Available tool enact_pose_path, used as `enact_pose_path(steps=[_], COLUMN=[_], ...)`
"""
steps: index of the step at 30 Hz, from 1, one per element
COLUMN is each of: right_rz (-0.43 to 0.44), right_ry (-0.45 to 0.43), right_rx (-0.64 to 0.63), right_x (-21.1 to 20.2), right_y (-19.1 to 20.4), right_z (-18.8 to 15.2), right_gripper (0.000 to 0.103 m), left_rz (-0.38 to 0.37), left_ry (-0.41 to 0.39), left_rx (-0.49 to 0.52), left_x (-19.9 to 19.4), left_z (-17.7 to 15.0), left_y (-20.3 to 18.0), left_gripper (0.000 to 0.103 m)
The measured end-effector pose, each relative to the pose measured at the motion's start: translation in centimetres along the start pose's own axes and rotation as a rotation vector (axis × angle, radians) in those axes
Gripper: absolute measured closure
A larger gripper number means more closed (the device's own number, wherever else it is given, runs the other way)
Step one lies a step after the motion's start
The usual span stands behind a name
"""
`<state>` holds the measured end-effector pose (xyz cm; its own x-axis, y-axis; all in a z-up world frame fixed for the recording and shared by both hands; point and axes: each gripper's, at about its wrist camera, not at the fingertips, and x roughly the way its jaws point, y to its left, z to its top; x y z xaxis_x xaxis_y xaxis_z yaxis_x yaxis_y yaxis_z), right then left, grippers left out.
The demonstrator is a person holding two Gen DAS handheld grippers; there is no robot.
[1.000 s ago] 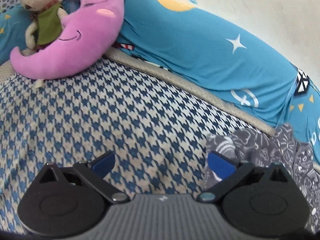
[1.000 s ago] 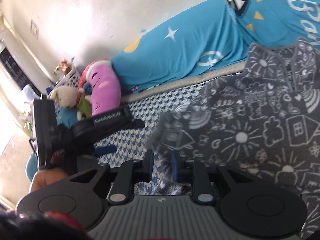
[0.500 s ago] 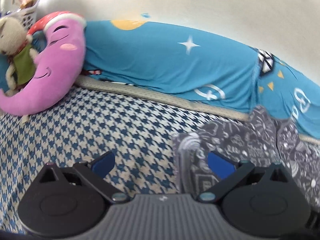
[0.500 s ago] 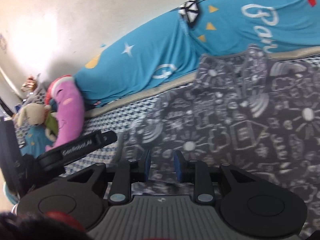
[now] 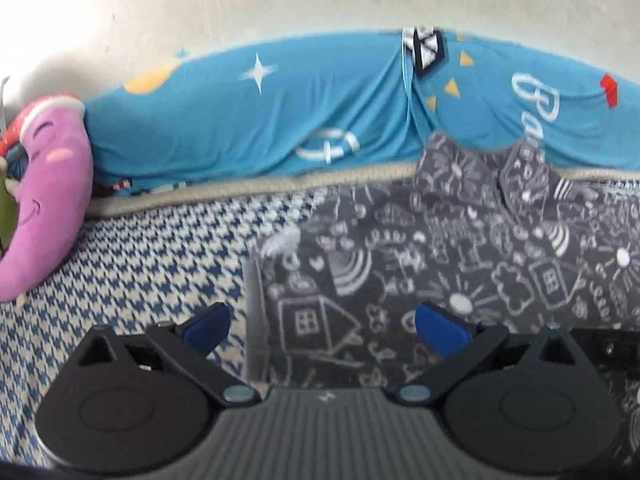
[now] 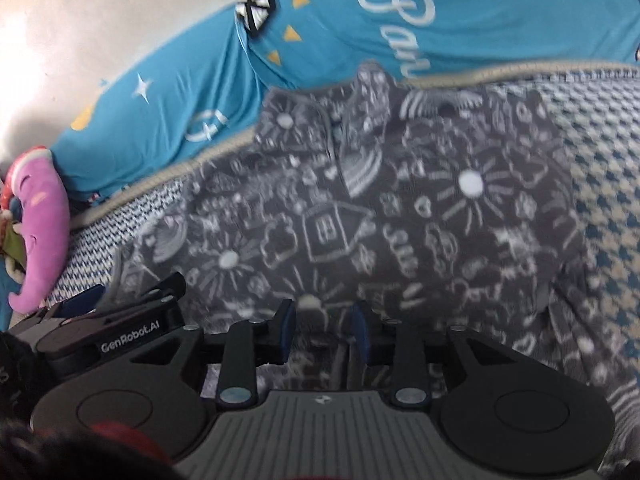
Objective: Fold clothes
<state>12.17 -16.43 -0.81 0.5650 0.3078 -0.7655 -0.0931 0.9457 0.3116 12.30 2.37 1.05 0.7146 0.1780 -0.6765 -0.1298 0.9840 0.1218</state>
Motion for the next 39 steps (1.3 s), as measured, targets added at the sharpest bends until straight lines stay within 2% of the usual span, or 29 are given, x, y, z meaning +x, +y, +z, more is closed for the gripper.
enact_pose_path(steps=[3,6,10,14,16,24,26,29,39], right_rz=[-0.02,-0.043,-0.065,-0.075,-0.084,-0.134,-0.149,-0.174,-0.214], right_ry=[0.013,0.06,0.02,-0.03,-0.053,-0.082,-0.073,-0.046,0.011], right_rx=[-0.028,-0.048,-0.076,-0.054,-0.005,0.111,0.128,0.123,0.005], right_x=[0.3,0.6,-1.1,-4.6,-6.5,-11.2,-11.9,-12.3,-12.4], right_y=[0.3,0.7,1.0,0.9,0.3,-1.7,-2.1,-2.3,-2.1], right_z=[-0.6,-1.1,-1.5,-2.3,-3.2,-7.2,-8.1,-9.4,-12.7], right_gripper=[0.07,0.067,0.067,0.063,0.058,0.052,0.049,0.048,0.047], left_rz=[0.007,-0.015,-0.044,-0.073,-0.067,-0.103,-0.107,-0.131,-0.108], left_ry=[0.072,0.084,0.099,0.115,0.082,-0.029,-0.013,0.008,-0.01], left_rx=[-0.028,-0.054,-0.088,-0.123,-0.092,-0.036,-0.03,-0.026,0.06], left_x=[1.8,2.0,2.3,2.6,1.7,-4.2,-4.9,-6.0,-10.0], left_z=[-0.7,-1.0,-1.4,-1.9,-2.0,-3.6,-4.7,-6.4,-11.1], left_y=[0.4,0.9,1.6,2.3,2.3,2.3,2.2,2.3,1.9], left_gripper=[0.0,0.0,0.0,0.0,0.0,0.0,0.0,0.0,0.0])
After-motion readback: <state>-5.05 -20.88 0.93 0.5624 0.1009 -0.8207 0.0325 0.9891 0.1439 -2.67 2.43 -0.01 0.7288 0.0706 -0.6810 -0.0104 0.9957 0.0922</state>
